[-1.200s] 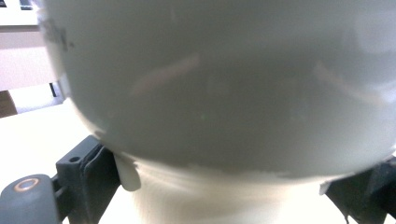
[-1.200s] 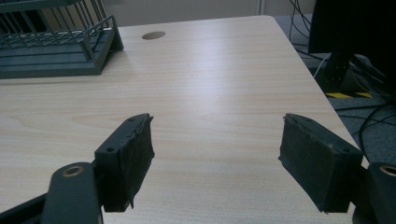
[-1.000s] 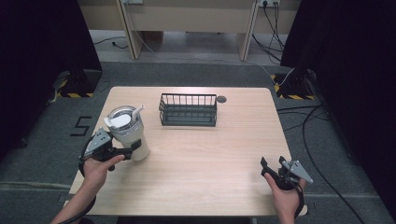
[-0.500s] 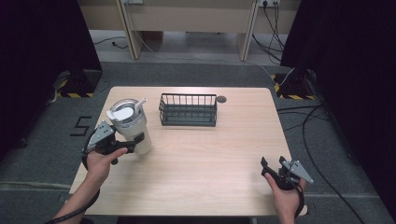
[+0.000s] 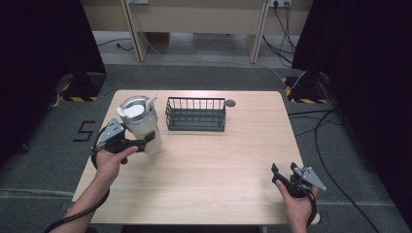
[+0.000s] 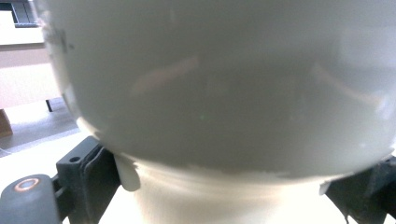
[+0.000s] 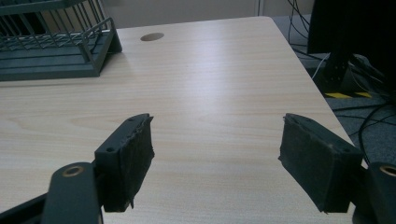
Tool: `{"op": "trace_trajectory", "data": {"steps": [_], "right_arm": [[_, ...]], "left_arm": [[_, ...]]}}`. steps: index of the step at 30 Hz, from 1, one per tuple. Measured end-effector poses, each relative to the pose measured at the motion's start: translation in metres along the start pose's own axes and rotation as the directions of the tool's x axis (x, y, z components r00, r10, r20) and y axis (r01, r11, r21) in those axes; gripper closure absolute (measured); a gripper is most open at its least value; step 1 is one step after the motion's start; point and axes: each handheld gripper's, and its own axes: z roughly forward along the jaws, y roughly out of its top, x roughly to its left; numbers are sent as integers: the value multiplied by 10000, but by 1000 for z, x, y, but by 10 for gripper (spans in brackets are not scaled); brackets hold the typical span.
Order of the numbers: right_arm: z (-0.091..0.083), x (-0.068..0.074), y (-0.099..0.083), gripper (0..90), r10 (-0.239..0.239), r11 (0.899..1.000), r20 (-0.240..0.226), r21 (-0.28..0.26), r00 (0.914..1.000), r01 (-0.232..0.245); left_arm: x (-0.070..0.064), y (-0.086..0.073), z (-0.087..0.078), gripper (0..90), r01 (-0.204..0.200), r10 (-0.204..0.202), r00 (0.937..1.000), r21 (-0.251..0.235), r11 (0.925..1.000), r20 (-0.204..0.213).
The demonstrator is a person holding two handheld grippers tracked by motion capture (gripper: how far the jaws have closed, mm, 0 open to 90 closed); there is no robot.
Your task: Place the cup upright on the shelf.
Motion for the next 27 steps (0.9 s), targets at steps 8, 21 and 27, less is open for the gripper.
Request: {"op": "trace_trajectory", "data": {"steps": [8, 21, 27], "right_arm": [[0, 0, 0, 259, 51, 10000, -3, 17, 10000, -51], [0, -1, -1, 259, 62, 10000, -14, -13, 10000, -62], [0, -1, -1, 259, 41, 10000, -30, 0, 10000, -41]], "left_arm": [[-2, 8, 14, 93, -67, 68, 9999, -79, 9999, 109], [-6, 23, 35, 93, -207, 212, 9995, -217, 9996, 238], [-6, 28, 43, 93, -395, 401, 9989, -207, 9990, 250]]}}
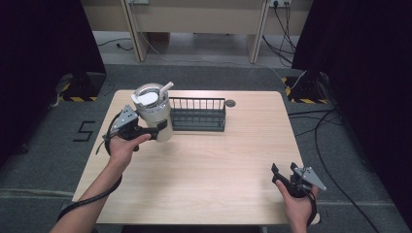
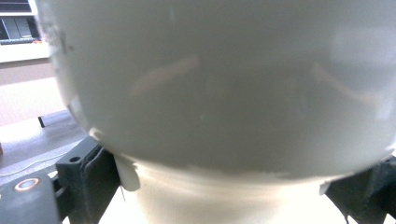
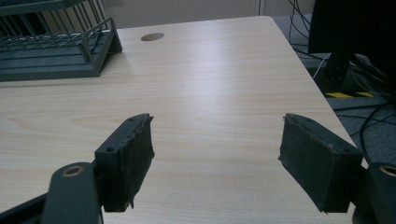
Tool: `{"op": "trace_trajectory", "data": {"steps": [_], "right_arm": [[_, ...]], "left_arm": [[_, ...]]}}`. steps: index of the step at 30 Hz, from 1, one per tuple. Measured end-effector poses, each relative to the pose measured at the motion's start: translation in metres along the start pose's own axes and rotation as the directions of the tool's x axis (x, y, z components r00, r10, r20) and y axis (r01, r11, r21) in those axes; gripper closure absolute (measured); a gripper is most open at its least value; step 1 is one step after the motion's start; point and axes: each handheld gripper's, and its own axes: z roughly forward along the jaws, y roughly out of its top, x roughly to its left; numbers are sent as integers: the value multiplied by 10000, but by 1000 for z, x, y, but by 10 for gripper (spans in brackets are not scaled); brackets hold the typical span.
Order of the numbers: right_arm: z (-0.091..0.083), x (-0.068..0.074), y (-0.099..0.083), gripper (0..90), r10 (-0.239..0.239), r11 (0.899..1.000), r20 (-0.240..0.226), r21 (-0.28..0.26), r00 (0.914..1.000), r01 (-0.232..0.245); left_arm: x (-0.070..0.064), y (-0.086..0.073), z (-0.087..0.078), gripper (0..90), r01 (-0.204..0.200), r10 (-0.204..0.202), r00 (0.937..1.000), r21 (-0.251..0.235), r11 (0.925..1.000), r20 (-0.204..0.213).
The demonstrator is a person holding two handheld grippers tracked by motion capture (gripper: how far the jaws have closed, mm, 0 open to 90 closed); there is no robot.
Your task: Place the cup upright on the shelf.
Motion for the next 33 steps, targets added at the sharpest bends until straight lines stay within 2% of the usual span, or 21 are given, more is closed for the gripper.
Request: {"op": "trace_trajectory", "data": {"steps": [33], "right_arm": [[0, 0, 0, 260, -18, 10000, 4, 11, 10000, 18]], "left_arm": [[-4, 22, 35, 93, -63, 65, 9996, -80, 9999, 280]]}}
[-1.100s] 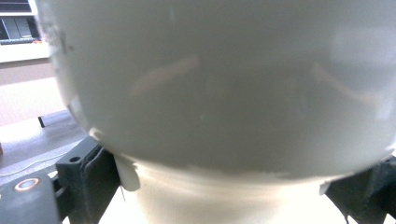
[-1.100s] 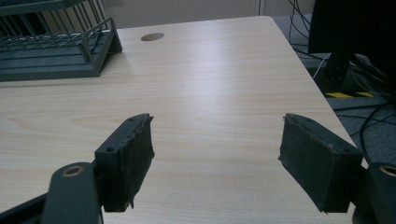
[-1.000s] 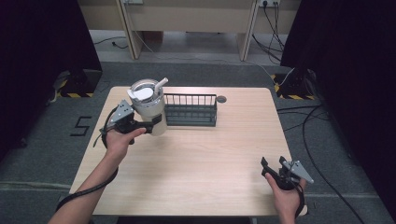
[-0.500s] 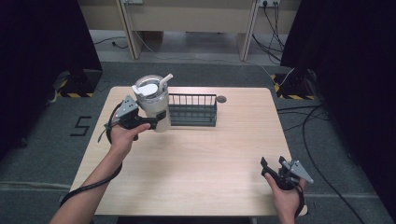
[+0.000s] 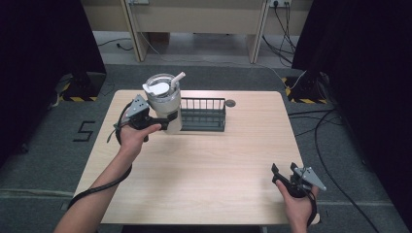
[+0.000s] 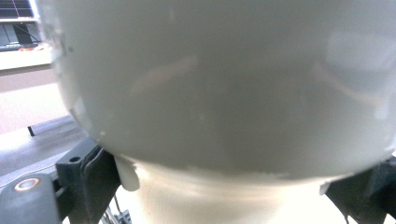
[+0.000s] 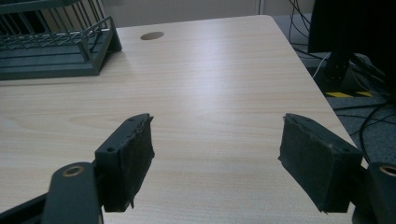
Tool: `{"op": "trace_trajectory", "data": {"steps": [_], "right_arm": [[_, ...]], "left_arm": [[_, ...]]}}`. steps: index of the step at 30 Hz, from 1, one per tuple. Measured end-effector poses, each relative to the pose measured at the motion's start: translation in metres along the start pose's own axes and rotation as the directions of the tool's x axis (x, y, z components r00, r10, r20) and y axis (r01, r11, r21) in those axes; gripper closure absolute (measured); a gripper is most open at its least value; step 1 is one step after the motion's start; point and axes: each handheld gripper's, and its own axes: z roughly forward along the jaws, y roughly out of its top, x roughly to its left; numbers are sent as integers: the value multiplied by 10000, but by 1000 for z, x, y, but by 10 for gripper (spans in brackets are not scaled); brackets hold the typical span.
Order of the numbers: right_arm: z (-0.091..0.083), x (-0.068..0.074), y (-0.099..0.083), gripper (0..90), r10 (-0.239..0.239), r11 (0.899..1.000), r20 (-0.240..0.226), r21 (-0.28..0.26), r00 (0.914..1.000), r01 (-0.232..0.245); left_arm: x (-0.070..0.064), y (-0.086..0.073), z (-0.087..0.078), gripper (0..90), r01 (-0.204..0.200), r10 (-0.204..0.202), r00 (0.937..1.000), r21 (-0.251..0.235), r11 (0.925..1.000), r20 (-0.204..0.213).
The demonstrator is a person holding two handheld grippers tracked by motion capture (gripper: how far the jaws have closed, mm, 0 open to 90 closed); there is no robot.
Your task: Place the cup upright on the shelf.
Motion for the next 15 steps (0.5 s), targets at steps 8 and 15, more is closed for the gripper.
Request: {"op": "trace_trajectory", "data": {"steps": [8, 15], "right_arm": [[0, 0, 0, 260, -10, 10000, -5, 28, 10000, 10], [0, -1, 0, 261, 3, 10000, 21, 6, 10000, -3]], "left_arm": [[-1, 5, 7, 94, -31, 31, 10000, -67, 10000, 77], [-3, 8, 14, 93, -42, 43, 9999, -78, 10000, 153]]}}
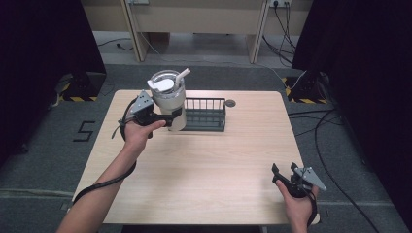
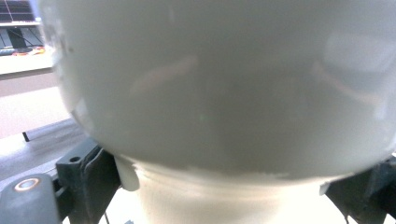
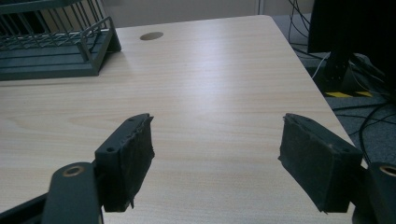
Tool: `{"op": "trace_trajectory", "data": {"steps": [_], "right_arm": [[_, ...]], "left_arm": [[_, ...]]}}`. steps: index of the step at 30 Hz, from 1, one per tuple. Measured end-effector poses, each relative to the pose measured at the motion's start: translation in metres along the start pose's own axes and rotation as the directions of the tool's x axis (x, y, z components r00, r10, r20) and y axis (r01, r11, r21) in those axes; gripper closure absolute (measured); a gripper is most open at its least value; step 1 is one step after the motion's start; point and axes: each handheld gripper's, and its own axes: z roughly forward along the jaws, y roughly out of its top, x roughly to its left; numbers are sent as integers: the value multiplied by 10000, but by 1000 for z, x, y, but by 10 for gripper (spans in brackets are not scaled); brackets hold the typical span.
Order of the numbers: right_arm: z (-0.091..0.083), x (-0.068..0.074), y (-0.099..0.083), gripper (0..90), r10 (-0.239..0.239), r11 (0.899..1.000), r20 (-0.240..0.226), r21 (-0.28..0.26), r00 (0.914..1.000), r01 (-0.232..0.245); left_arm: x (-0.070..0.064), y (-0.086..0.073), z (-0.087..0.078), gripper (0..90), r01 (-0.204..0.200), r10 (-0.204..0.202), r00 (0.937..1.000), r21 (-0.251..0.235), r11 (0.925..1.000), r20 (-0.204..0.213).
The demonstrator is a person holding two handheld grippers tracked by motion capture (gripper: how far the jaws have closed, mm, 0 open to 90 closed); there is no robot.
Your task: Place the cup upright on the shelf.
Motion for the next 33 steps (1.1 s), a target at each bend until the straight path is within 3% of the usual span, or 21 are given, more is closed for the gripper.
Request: {"op": "trace_trajectory", "data": {"steps": [33], "right_arm": [[0, -2, -1, 260, 79, 10000, -13, -19, 10000, -79]], "left_arm": [[1, 22, 33, 94, 52, -49, 9999, -231, 9997, 129]]}}
